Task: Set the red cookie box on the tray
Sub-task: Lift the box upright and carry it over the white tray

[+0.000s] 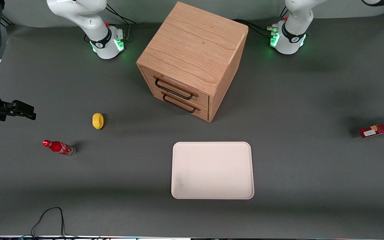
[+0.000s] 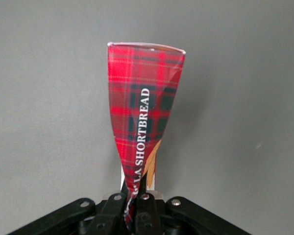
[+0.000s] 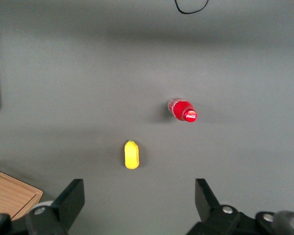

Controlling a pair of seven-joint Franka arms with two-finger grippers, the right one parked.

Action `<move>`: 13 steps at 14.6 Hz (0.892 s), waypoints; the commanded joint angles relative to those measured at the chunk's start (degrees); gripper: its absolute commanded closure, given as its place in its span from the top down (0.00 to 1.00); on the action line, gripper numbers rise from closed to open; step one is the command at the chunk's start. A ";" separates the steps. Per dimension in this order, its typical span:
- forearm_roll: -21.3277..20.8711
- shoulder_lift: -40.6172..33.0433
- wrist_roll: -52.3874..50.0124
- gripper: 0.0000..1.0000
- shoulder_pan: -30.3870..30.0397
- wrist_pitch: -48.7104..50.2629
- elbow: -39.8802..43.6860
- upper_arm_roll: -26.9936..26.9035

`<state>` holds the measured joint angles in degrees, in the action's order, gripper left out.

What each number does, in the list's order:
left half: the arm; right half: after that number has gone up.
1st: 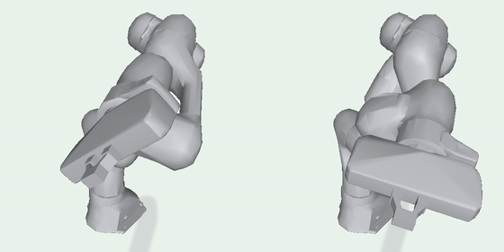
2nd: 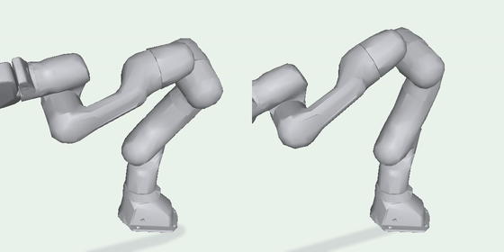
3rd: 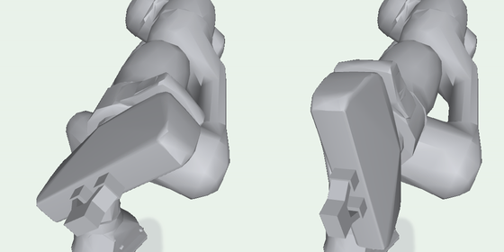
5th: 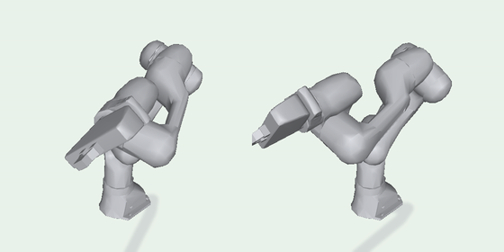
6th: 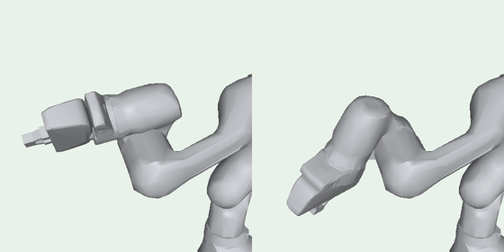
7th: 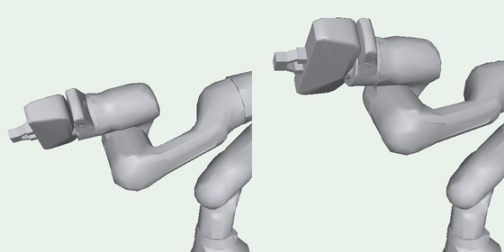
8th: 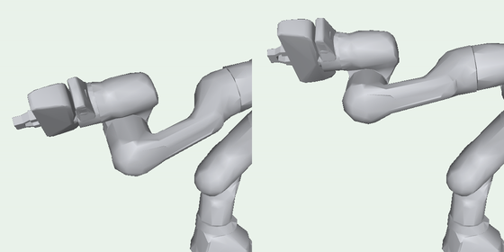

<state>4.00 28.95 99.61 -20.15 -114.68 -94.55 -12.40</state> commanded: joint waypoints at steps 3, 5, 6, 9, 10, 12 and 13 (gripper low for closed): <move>0.39 -9.69 -22.92 0.00 6.95 11.03 -0.20 -0.43; 0.48 -11.28 -34.16 0.00 10.63 15.86 2.16 -0.44; 0.57 -11.46 -39.96 0.00 12.74 18.50 4.01 -0.44; 0.83 -11.29 -60.16 0.00 19.68 24.66 10.42 0.35; 1.53 -11.11 -67.28 0.00 21.01 25.20 11.92 2.10; 2.41 -10.50 -80.12 0.00 23.21 25.20 14.03 6.23; 2.50 -9.71 -86.36 0.00 25.22 25.03 15.09 7.37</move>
<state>5.74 17.46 24.59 2.20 -91.53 -83.19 -6.49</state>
